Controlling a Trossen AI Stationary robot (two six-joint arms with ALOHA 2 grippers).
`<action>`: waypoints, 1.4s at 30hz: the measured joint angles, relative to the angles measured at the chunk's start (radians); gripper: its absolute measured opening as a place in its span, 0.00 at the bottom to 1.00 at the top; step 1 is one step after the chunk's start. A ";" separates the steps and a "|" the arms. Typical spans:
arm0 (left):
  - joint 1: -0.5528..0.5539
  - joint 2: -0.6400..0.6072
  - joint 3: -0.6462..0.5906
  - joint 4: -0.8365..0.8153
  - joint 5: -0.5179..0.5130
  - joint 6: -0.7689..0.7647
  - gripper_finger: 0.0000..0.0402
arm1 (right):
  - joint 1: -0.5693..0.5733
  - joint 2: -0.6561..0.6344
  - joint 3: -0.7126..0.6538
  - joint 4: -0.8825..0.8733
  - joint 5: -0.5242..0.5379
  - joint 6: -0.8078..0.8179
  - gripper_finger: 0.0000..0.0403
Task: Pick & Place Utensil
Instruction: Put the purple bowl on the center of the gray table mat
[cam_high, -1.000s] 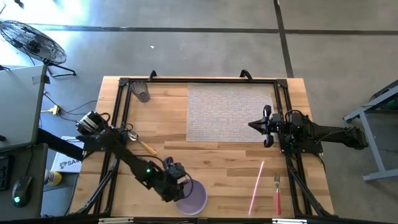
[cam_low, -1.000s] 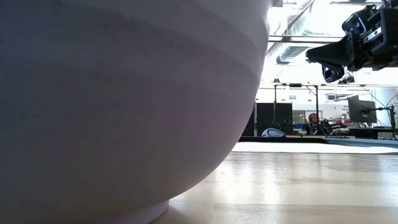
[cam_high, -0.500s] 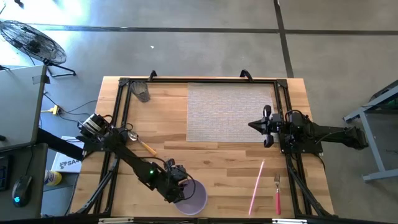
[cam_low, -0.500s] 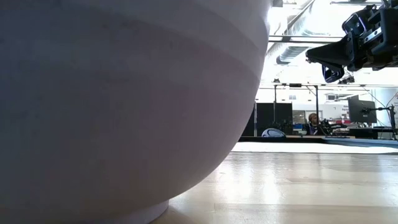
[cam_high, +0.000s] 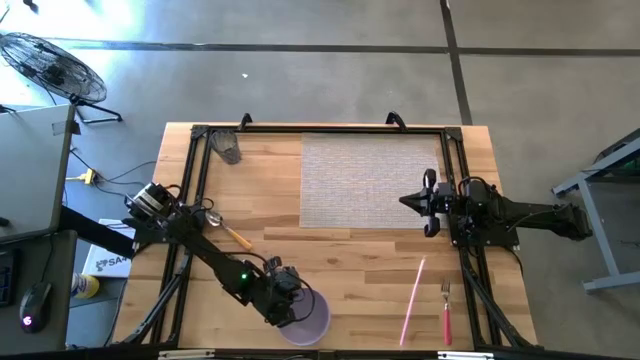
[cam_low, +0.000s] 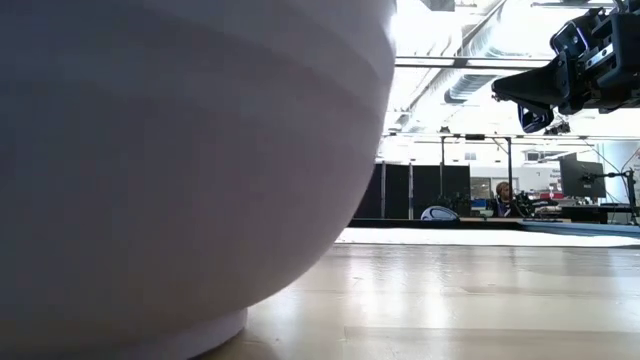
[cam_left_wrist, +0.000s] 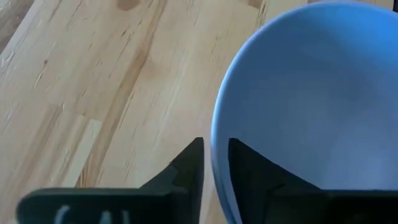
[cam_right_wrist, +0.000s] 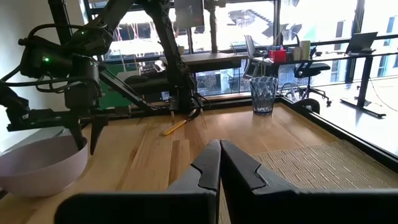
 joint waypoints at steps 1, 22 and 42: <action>0.000 0.000 0.000 0.000 0.000 0.003 0.14 | 0.000 0.000 0.000 0.000 0.000 0.000 0.00; 0.222 -0.002 0.002 0.046 0.182 0.225 0.01 | 0.000 0.000 0.000 0.000 0.000 0.000 0.01; 0.686 -0.002 0.327 -0.214 0.326 0.531 0.02 | 0.000 0.000 0.000 0.000 0.000 0.000 0.01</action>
